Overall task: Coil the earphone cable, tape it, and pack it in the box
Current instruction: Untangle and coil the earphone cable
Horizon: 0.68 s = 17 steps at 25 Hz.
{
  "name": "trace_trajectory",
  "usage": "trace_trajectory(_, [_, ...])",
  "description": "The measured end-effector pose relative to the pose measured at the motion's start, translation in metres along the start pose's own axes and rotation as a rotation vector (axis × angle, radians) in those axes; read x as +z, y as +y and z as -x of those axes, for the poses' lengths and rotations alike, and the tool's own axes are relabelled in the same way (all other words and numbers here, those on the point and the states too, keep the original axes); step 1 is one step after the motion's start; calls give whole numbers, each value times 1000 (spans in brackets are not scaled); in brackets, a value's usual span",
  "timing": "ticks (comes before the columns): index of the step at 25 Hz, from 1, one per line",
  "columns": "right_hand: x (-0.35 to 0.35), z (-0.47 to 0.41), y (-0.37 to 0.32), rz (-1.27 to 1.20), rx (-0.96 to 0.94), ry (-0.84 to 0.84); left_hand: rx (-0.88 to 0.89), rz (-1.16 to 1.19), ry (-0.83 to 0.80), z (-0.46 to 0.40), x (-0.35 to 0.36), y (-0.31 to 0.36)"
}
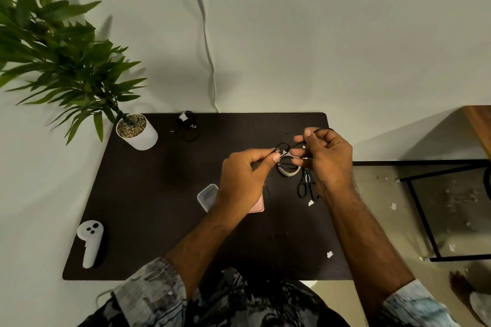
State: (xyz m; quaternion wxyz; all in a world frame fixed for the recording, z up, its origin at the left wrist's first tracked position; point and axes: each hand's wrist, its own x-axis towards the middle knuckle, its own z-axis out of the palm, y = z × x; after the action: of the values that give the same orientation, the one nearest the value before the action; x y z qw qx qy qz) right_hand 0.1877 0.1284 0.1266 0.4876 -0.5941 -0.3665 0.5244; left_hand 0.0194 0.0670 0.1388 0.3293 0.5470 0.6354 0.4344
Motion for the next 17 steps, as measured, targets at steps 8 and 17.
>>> trace_trajectory(8, [-1,-4,2,126,104,-32,-51,308,135,-6,-3,3])
trace_trajectory(17, [-8,-13,-8,-283,160,116,-169,258,133,-19,-25,-7])
